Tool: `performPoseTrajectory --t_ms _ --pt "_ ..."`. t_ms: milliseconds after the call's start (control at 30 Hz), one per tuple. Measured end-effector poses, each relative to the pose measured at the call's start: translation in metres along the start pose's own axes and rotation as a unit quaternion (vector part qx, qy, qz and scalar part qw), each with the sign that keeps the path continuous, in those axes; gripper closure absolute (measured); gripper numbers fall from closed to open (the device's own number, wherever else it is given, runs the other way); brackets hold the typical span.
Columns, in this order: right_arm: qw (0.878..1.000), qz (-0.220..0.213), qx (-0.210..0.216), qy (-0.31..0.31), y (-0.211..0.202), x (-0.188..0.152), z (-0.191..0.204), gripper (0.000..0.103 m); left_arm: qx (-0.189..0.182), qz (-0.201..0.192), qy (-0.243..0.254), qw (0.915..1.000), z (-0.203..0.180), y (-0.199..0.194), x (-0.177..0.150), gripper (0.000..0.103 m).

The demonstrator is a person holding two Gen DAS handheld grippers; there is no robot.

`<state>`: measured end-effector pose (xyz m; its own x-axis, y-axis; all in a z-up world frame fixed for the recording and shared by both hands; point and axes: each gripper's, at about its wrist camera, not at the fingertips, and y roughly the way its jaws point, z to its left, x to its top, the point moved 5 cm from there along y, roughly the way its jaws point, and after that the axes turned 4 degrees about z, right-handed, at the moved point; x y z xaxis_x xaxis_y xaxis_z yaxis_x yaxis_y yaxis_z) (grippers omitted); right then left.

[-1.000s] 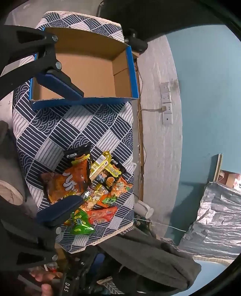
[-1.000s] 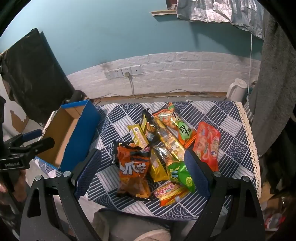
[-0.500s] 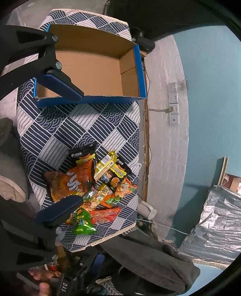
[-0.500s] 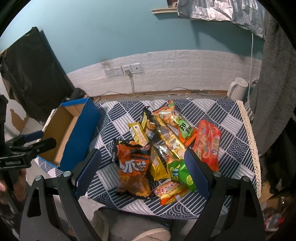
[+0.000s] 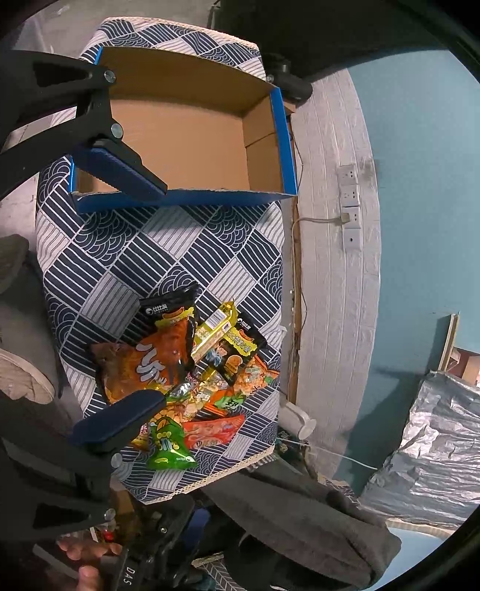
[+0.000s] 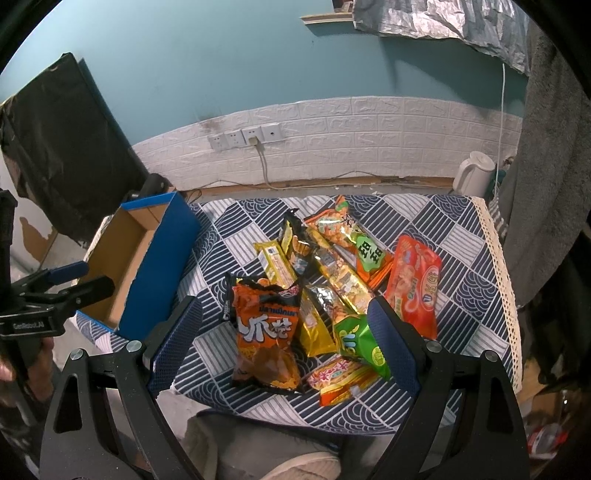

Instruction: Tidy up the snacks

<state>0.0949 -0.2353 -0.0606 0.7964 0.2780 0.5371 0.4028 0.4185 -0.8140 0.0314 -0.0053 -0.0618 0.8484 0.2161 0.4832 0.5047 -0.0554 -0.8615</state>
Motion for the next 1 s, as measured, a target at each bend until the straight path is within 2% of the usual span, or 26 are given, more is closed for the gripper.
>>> performPoseTrajectory --t_ms 1000 --pt "1.0 0.006 -0.002 0.0 0.0019 -0.0059 -0.0013 0.014 0.0 0.007 0.0 1.0 -0.0015 0.0026 -0.0038 0.0"
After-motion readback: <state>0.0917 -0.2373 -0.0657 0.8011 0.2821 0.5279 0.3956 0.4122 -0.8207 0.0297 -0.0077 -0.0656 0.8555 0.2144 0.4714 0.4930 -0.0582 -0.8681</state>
